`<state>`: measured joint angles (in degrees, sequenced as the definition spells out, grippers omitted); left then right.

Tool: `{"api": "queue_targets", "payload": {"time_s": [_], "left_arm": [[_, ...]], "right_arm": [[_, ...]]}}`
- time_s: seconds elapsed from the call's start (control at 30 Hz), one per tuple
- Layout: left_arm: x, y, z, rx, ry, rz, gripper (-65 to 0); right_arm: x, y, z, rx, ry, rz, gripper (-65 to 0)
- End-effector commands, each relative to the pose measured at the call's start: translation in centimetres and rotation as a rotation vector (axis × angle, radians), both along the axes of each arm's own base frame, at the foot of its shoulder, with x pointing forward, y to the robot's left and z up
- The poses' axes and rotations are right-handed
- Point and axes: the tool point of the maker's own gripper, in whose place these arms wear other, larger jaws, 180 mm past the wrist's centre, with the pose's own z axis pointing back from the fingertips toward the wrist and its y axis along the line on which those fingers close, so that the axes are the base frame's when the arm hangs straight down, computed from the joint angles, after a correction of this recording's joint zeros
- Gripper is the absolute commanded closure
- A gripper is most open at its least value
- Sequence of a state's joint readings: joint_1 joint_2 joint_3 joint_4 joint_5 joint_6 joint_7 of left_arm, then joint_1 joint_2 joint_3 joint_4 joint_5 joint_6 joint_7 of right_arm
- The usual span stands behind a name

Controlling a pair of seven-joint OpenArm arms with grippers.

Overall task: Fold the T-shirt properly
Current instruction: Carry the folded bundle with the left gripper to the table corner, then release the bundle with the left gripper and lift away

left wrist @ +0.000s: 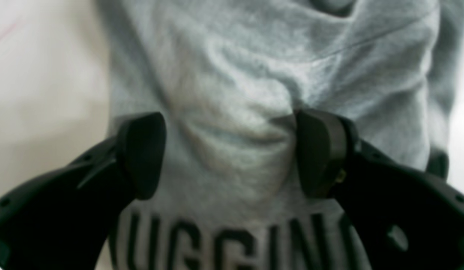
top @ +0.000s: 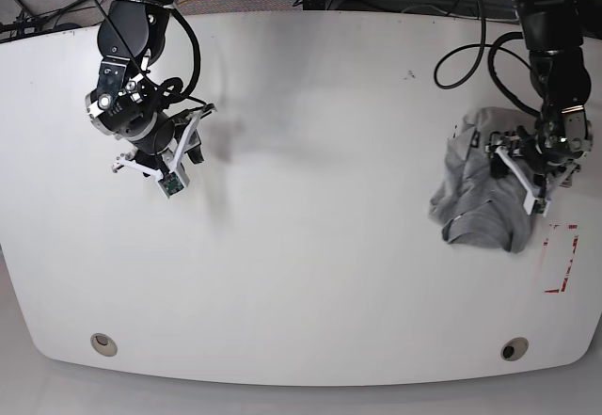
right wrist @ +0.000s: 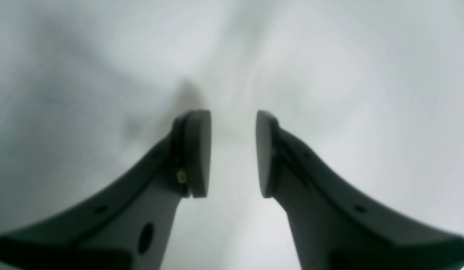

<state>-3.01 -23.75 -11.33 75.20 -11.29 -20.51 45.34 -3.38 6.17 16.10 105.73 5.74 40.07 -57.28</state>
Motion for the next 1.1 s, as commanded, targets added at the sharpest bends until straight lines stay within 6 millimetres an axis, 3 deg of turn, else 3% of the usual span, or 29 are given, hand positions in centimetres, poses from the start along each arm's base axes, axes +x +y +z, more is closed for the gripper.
{"api": "queue_targets", "payload": {"time_s": [0.0,0.23,0.53,0.63,0.77,0.97,1.07], "left_arm": [[-1.6,4.6,1.1,0.127,0.064,0.012,-50.0],[-4.6,10.6,3.2,0.233,0.079,0.040,-50.1],[-9.2,16.2,2.8,0.243,0.147,0.175,-50.1],[-10.0,16.3,2.8,0.227,0.152,0.143,-50.0],[-9.0,16.0,5.7,0.223,0.071,0.084,-49.9],[-7.8,14.2,9.6,0.297,0.017,0.028,-49.9],[-7.2,12.6,10.0,0.331,0.035,-0.035,-49.9]], "right_arm": [[1.0,0.1,1.5,0.004,-0.056,0.005,-18.7],[1.0,0.2,1.4,0.008,-0.055,0.006,-18.7],[1.0,0.1,1.5,0.005,-0.057,0.007,-18.7],[1.0,0.1,1.5,0.005,-0.059,0.007,-18.7],[1.1,0.3,2.5,-0.003,-0.088,0.011,-18.7],[1.1,0.1,2.8,-0.008,-0.099,0.008,-18.7],[1.1,0.1,2.8,-0.010,-0.099,0.010,-18.7]]}}
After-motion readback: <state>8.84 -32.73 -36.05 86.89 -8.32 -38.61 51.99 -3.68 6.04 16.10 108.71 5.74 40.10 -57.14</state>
